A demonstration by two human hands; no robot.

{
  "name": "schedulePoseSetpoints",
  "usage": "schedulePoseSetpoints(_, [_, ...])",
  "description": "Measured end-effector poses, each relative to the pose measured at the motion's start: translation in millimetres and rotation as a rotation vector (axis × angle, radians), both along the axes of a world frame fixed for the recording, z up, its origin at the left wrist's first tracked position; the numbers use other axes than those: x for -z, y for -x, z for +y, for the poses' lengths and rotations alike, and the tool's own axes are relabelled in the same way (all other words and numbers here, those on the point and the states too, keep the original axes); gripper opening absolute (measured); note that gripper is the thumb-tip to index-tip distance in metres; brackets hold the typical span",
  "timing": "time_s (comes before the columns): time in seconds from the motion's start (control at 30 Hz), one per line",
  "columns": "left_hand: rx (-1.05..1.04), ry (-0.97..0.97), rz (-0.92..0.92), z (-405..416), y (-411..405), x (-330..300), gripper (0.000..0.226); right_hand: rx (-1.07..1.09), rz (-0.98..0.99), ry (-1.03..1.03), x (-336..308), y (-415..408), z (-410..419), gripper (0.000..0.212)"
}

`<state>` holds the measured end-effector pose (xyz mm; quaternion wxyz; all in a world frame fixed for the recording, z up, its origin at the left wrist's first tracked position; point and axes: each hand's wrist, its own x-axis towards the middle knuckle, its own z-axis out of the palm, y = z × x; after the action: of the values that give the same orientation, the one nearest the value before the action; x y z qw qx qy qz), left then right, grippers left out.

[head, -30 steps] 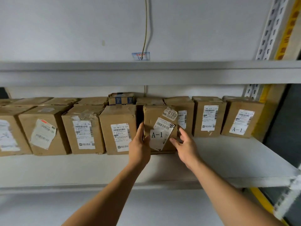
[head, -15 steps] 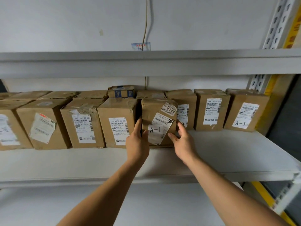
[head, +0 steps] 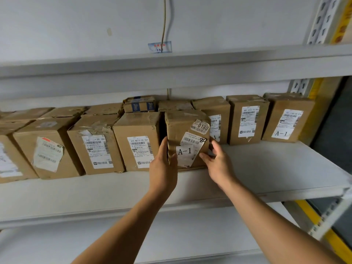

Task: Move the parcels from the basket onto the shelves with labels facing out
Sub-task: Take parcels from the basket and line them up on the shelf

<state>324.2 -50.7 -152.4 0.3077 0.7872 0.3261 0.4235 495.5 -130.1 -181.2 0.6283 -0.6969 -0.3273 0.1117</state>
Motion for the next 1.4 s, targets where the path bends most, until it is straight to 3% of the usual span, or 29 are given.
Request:
schedulePoseSetpoints(0.3, [0.190, 0.067, -0.010, 5.0, 38.2, 18.4, 0.054, 0.151, -0.032, 0.067, -12.5, 53.6, -33.1, 0.070])
schedulePoseSetpoints(0.63, [0.537, 0.034, 0.098, -31.1, 78.4, 30.5, 0.048, 0.481, -0.025, 0.118, 1.6, 166.6, -130.6, 0.035])
schedulePoseSetpoints(0.83, [0.817, 0.015, 0.105, -123.6, 81.8, 45.7, 0.050, 0.737, -0.004, 0.303, 20.5, 219.9, -240.1, 0.030])
schedulePoseSetpoints(0.9, [0.883, 0.052, 0.166, -159.1, 83.5, 53.8, 0.050, 0.806, 0.018, 0.367, 31.9, 238.5, -281.1, 0.026])
schedulePoseSetpoints(1.0, [0.975, 0.032, 0.257, -212.2, 86.5, 71.5, 0.048, 0.889, 0.046, 0.465, 54.7, 266.2, -341.9, 0.037])
schedulePoseSetpoints(1.2, [1.142, -0.025, 0.537, -334.6, 96.9, 119.4, 0.050, 1.019, 0.274, 0.482, 105.4, 332.1, -462.8, 0.044])
schedulePoseSetpoints(1.4, [1.286, -0.175, 0.740, -454.3, 126.0, 176.8, 0.046, 1.092, 0.437, 0.596, 168.3, 387.9, -567.1, 0.046])
